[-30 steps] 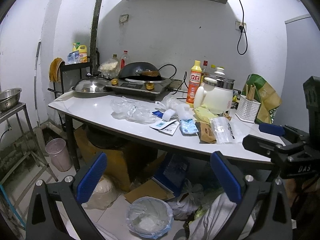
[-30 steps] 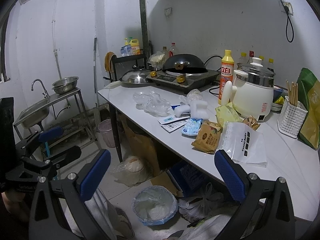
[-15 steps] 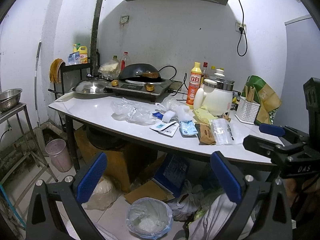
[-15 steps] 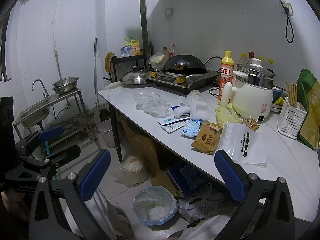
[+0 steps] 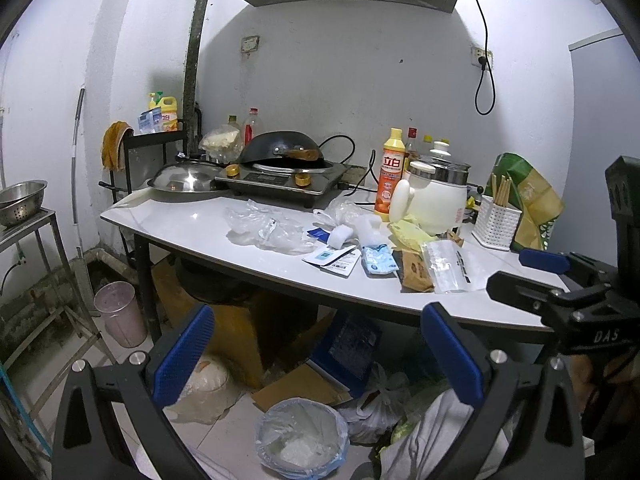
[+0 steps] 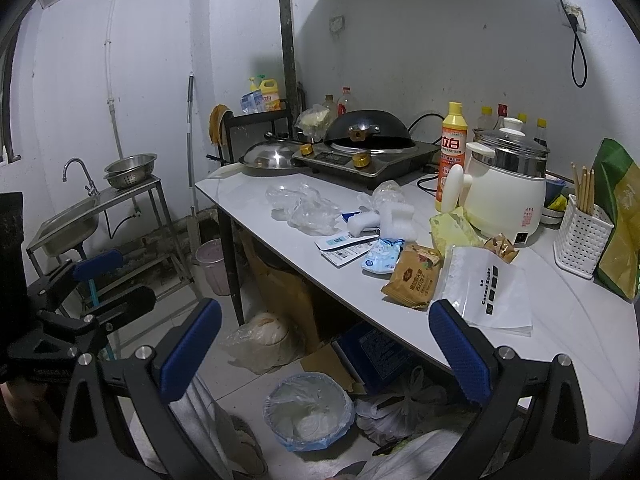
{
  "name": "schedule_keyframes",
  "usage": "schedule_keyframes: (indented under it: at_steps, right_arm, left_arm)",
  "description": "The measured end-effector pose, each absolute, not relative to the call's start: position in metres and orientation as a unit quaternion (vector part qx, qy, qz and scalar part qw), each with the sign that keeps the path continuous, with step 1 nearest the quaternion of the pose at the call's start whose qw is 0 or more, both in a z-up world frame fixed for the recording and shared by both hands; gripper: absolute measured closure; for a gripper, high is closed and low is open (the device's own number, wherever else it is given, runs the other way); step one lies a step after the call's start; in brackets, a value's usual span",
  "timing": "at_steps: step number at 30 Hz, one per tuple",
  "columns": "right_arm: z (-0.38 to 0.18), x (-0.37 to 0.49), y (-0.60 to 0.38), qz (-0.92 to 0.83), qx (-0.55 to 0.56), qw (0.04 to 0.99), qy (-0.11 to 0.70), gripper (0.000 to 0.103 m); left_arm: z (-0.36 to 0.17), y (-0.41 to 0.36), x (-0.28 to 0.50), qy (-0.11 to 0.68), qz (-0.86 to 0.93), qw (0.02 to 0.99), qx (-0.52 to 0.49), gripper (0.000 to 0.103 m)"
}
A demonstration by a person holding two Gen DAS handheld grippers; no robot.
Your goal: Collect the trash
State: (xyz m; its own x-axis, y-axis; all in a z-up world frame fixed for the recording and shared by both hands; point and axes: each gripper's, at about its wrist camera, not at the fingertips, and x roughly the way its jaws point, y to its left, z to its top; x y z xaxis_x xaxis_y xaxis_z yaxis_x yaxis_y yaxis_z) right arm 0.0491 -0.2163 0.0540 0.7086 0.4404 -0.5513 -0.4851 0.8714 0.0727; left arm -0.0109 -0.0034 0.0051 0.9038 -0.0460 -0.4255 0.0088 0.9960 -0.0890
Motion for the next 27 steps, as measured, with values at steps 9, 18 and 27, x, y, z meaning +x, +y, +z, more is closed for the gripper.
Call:
schedule_keyframes:
  at_steps: [9, 18, 27]
  right_arm:
    - [0.0542, 0.0472, -0.2159, 0.247, -0.039, 0.925, 0.287, 0.000]
    - [0.0546, 0.0483, -0.2162, 0.247, -0.039, 0.925, 0.287, 0.000]
    - [0.0538, 0.0500, -0.2175, 0.247, -0.037, 0.924, 0.289, 0.000]
  left_arm:
    - [0.0037, -0.0025, -0.0119, 0.217, -0.014, 0.975, -0.043, 0.000]
    - [0.0037, -0.0020, -0.0120, 0.217, -0.015, 0.975, -0.043, 0.000]
    - [0.0026, -0.0012, -0.0107, 0.219, -0.017, 0.975, -0.043, 0.000]
